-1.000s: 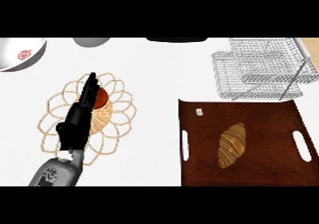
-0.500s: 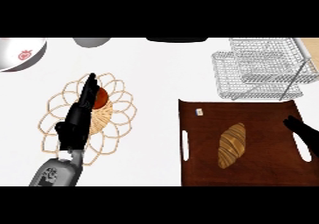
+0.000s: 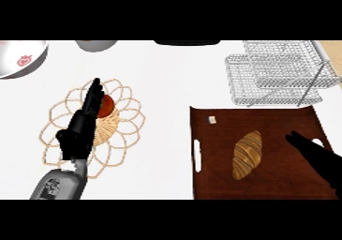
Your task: Pick the croissant from the tray and place it in the tiered basket
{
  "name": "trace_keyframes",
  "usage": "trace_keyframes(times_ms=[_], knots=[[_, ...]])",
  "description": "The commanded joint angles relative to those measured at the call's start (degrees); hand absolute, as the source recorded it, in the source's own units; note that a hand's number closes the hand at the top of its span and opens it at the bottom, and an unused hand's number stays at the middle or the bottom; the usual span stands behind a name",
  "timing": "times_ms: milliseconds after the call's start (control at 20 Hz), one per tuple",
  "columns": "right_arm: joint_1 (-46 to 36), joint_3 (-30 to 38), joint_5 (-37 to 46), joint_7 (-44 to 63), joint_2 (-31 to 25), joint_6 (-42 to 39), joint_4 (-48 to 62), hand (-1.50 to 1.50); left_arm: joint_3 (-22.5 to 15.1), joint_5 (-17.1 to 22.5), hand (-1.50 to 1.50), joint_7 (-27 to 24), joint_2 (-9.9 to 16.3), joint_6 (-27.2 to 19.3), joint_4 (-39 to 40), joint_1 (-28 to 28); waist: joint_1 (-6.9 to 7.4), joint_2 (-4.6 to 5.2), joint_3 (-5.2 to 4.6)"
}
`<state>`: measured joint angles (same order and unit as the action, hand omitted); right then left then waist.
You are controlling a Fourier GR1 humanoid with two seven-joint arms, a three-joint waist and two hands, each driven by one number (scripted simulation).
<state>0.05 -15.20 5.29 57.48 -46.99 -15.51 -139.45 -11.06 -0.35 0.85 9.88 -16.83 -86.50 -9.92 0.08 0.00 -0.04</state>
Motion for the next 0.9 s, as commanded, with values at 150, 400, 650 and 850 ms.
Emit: trace_keyframes(times_ms=[150,400,650,850], knots=[[-2.2,1.0,2.1,3.6,-0.2,-5.5,2.9,-1.50,1.0,-0.9,0.00,3.1,0.4,0.8,-3.0,0.3,0.00,-0.02,0.02],[-2.8,-7.1,11.5,1.5,4.5,-6.3,4.8,-1.50,0.9,-2.3,0.00,2.0,-1.8,0.5,-1.1,-0.2,-0.04,-0.02,0.02],[-2.4,-9.4,19.2,-3.5,4.7,-8.0,6.0,-1.50,1.0,-2.1,0.00,1.3,-2.1,1.7,-2.4,1.6,-0.10,-0.06,0.03],[1.1,-7.5,24.3,-6.9,6.9,-7.3,7.1,-1.50,-0.1,-4.4,0.00,-2.3,-4.6,0.1,-1.2,4.5,-0.26,-0.07,0.04]])
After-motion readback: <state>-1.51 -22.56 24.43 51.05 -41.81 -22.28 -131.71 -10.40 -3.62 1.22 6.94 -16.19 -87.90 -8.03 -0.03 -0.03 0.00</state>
